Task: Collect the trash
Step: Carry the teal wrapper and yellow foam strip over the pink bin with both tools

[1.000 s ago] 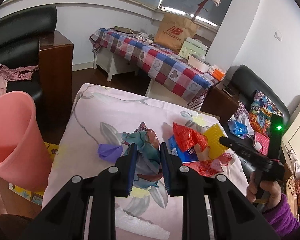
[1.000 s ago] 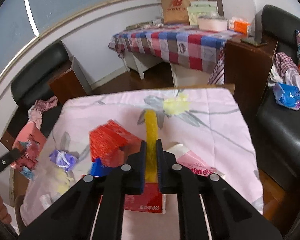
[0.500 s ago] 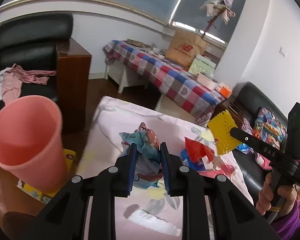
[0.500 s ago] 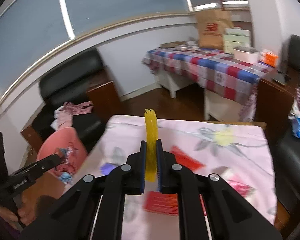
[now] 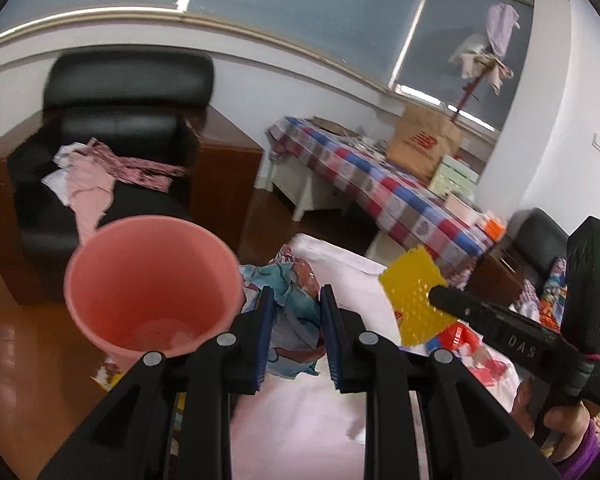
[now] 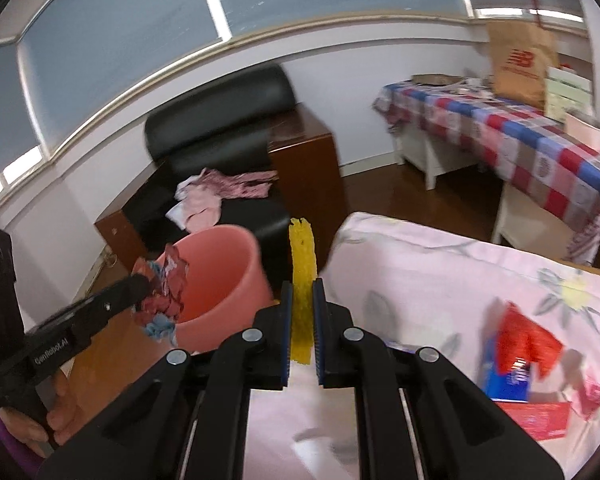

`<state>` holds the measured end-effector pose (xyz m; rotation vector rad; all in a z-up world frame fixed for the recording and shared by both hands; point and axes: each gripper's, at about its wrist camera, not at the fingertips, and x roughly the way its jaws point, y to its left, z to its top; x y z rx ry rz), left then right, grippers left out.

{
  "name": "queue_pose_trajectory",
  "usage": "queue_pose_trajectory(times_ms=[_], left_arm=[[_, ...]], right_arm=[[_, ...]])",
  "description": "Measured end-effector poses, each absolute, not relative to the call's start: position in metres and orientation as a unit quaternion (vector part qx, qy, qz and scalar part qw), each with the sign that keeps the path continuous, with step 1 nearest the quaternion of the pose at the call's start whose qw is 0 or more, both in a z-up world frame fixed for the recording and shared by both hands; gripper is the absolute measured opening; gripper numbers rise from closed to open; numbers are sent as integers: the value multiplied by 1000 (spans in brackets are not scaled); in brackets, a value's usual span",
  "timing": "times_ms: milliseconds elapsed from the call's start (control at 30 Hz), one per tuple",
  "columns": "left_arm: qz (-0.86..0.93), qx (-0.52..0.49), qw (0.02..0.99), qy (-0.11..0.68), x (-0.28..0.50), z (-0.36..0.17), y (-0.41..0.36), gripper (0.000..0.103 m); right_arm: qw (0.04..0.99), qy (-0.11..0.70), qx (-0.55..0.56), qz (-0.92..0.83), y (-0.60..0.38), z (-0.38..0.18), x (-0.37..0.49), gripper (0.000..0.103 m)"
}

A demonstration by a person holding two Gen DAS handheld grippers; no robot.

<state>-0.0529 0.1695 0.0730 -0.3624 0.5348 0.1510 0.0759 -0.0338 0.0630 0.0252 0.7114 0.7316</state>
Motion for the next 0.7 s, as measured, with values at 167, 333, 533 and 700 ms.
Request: queue_pose_trajectory(times_ms=[167, 333, 533, 700], left_arm=[[111, -165, 946, 256, -63, 75, 206, 23], [142, -168, 942, 253, -67, 76, 250, 23], [156, -181, 935, 263, -61, 63, 290, 23], [152, -185, 930, 278, -44, 48, 312, 23]], right_arm=[[855, 349, -3, 382, 15, 61, 74, 10], [842, 356, -24, 406, 62, 58, 75, 10], [822, 374, -40, 427, 110, 48, 83, 10], [809, 390, -64, 435, 149, 31, 98, 10]])
